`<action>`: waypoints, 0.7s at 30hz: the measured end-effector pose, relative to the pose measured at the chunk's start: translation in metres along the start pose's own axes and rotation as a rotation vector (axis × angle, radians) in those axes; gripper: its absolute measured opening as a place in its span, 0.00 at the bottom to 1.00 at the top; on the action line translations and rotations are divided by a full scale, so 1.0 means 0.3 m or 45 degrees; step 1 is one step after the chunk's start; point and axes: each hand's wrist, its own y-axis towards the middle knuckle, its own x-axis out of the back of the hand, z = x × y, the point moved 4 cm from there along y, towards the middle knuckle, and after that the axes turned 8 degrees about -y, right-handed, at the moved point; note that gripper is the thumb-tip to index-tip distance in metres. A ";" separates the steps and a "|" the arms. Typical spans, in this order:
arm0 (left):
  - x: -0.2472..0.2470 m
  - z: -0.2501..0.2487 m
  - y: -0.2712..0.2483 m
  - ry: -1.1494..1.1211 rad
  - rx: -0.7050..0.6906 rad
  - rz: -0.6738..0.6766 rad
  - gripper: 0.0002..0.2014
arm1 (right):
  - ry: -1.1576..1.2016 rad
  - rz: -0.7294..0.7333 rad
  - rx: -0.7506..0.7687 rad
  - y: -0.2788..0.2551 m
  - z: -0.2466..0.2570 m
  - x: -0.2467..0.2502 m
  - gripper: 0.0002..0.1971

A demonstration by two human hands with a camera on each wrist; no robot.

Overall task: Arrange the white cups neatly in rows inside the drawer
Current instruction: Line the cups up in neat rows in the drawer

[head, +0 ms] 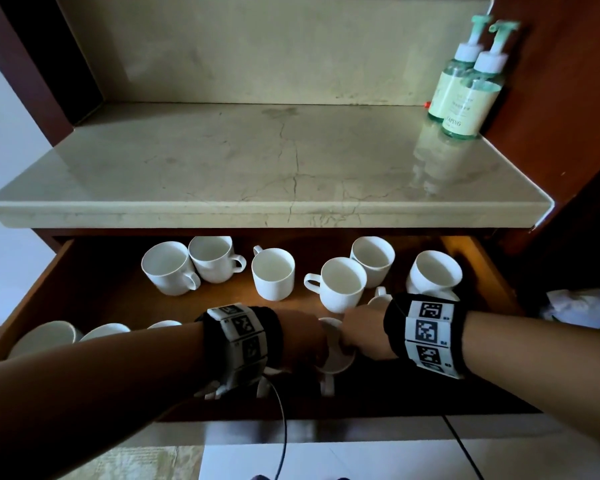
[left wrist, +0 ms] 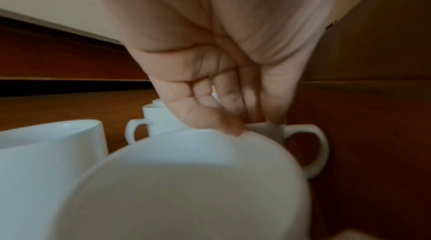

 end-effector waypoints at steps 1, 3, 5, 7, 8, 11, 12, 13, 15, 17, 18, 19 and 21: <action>0.000 0.007 -0.016 0.028 -0.035 -0.016 0.16 | -0.016 -0.042 0.044 0.004 0.005 0.005 0.16; 0.002 0.041 -0.030 0.107 -0.110 -0.072 0.15 | 0.061 -0.056 0.059 -0.001 0.007 0.003 0.16; 0.008 0.078 -0.044 0.069 -0.146 -0.153 0.14 | 0.161 -0.089 0.074 -0.008 0.008 0.006 0.17; 0.018 0.101 -0.054 -0.003 -0.180 -0.223 0.14 | 0.239 -0.131 0.107 -0.019 0.013 0.020 0.17; 0.023 0.105 -0.058 -0.015 -0.211 -0.255 0.14 | 0.251 -0.169 0.132 -0.019 0.017 0.020 0.16; 0.027 0.104 -0.064 -0.035 -0.237 -0.303 0.14 | 0.245 -0.176 0.142 -0.017 0.024 0.013 0.16; 0.025 0.104 -0.064 -0.042 -0.241 -0.324 0.14 | 0.230 -0.159 0.141 -0.016 0.023 0.012 0.17; 0.023 0.101 -0.065 -0.047 -0.235 -0.344 0.14 | 0.208 -0.142 0.149 -0.014 0.025 0.012 0.18; 0.022 0.098 -0.066 -0.068 -0.194 -0.388 0.16 | 0.178 -0.102 0.155 -0.010 0.023 0.012 0.18; 0.019 0.098 -0.066 -0.046 -0.141 -0.385 0.17 | 0.191 -0.083 0.126 -0.007 0.016 0.014 0.17; 0.017 0.097 -0.065 -0.022 -0.117 -0.356 0.17 | 0.198 -0.080 0.109 -0.010 0.011 0.016 0.17; 0.014 0.096 -0.063 0.008 -0.094 -0.318 0.16 | 0.199 -0.092 0.097 -0.013 0.008 0.019 0.18; 0.014 0.094 -0.062 0.058 -0.068 -0.271 0.16 | 0.179 -0.121 0.085 -0.013 0.007 0.021 0.18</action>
